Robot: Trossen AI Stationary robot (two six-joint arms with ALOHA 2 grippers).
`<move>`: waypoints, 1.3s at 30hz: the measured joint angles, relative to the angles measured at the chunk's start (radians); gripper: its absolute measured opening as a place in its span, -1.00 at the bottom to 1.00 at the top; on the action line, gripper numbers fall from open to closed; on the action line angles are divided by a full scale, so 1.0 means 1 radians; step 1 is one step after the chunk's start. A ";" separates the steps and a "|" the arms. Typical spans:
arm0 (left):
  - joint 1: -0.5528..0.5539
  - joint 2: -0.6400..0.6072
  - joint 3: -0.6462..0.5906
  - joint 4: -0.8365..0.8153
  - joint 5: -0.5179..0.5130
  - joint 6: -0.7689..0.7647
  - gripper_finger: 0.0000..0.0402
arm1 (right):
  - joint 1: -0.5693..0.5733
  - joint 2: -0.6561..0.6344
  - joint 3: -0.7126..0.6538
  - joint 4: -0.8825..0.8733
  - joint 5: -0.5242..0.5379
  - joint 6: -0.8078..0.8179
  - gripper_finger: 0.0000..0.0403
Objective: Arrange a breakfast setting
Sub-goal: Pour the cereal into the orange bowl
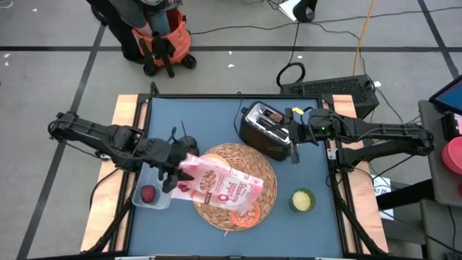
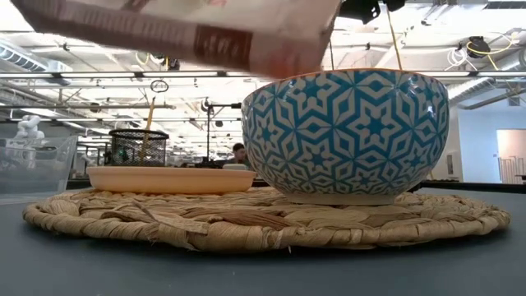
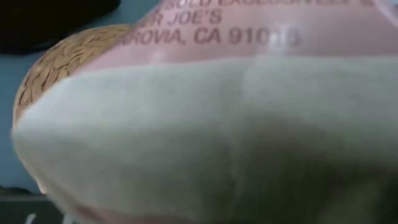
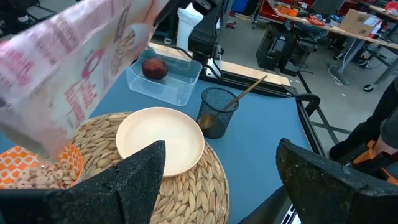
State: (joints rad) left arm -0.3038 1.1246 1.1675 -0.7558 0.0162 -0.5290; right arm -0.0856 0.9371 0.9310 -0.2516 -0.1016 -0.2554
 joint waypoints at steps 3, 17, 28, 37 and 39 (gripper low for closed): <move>0.000 0.012 0.000 -0.013 0.018 -0.003 -0.19 | 0.000 0.000 0.000 0.000 0.000 0.000 0.45; -0.006 -0.019 0.001 -0.009 -0.010 -0.018 -0.19 | 0.000 0.000 0.000 0.000 0.000 0.000 0.45; 0.001 -0.015 0.001 0.000 0.027 -0.039 -0.19 | 0.000 0.000 0.000 0.000 0.000 0.000 0.45; 0.002 0.007 0.001 -0.009 0.038 -0.025 -0.19 | 0.000 0.000 0.000 0.000 0.000 0.000 0.45; 0.002 0.000 0.001 -0.007 0.028 -0.026 -0.19 | 0.000 0.000 0.000 0.000 0.000 0.000 0.45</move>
State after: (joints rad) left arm -0.3019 1.1249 1.1683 -0.7627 0.0444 -0.5549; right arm -0.0856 0.9371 0.9310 -0.2520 -0.1015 -0.2558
